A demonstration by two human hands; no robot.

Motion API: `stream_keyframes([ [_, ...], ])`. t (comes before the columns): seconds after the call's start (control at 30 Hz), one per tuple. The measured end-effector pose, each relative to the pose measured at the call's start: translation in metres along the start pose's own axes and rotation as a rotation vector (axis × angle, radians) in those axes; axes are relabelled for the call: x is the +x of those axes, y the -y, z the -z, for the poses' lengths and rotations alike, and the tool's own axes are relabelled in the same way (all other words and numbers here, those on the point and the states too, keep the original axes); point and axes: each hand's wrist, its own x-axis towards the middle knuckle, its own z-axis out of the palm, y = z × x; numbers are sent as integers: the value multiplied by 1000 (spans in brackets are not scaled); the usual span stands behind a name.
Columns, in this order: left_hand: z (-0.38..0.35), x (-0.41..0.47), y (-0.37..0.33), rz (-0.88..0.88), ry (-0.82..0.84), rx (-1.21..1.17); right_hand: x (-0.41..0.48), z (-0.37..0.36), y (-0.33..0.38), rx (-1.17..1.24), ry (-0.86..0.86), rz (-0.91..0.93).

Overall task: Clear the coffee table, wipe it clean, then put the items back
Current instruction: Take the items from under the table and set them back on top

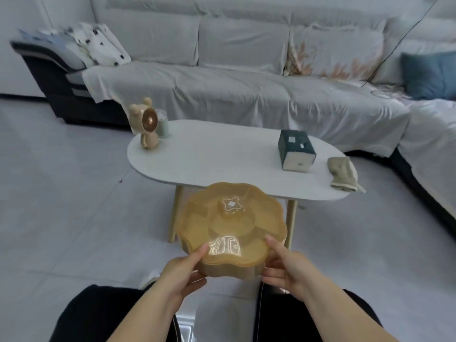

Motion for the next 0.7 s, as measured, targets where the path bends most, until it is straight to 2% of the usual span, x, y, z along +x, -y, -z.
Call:
stream_keyframes([
  [0.27, -25, 16, -58, -216, -57, 121, 3, -11, 53, 97, 12, 116],
  [0.47, -62, 76, -91, -267, -192, 203, 56, -18, 101, 92, -55, 141],
  [0.57, -72, 109, -109, -242, -263, 318, 87, -18, 123, 27, -87, 157],
  [0.7, -75, 150, -133, -225, -307, 355, 127, -25, 145, -31, -106, 175],
])
